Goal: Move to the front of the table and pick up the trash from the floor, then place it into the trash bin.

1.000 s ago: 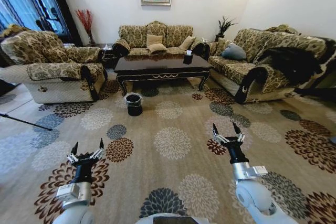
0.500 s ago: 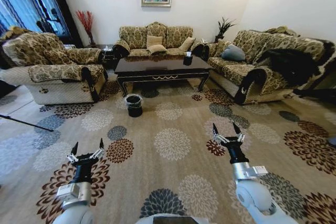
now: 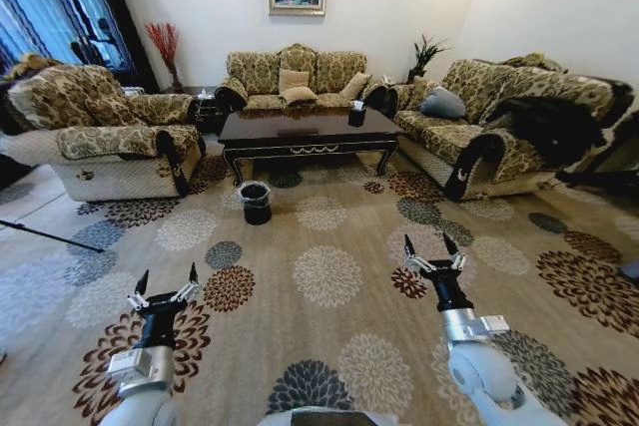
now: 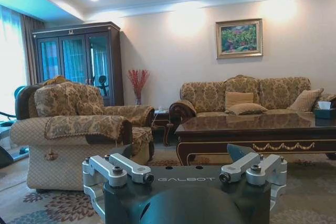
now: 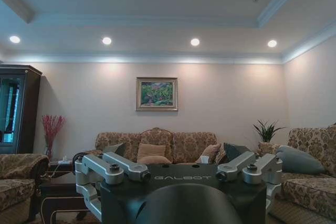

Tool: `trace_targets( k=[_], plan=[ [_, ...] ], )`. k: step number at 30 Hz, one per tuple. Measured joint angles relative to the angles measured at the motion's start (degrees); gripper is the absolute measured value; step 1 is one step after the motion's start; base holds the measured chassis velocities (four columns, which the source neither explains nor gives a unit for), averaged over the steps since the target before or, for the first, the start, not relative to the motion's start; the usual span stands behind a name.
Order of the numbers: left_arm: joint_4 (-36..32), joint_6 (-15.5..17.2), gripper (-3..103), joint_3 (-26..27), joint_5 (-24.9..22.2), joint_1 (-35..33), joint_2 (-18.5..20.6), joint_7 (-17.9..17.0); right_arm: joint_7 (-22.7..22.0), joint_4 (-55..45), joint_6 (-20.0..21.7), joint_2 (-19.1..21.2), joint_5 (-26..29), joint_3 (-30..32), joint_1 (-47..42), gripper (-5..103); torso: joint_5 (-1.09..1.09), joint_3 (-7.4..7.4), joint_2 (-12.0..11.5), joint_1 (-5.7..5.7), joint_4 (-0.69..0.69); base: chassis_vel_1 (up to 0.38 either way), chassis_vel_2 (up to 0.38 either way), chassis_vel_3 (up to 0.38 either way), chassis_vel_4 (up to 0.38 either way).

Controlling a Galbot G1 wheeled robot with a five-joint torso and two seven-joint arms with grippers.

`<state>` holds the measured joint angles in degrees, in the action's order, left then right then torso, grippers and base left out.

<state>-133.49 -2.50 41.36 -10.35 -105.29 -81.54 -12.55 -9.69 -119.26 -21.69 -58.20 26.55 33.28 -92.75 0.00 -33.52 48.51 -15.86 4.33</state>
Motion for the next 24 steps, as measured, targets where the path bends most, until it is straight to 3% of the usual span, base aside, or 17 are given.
trace_targets(
  k=[24],
  plan=[
    [0.00, 0.00, 100, 0.00, 0.00, 0.00, 0.00, 0.00, 0.00, 0.00, 0.00, 0.00, 0.00, 0.00, 0.00, 100, 0.00, -3.75, 6.58, -2.82, 0.00, 0.000, 0.000, 0.000, 0.000]
  ],
)
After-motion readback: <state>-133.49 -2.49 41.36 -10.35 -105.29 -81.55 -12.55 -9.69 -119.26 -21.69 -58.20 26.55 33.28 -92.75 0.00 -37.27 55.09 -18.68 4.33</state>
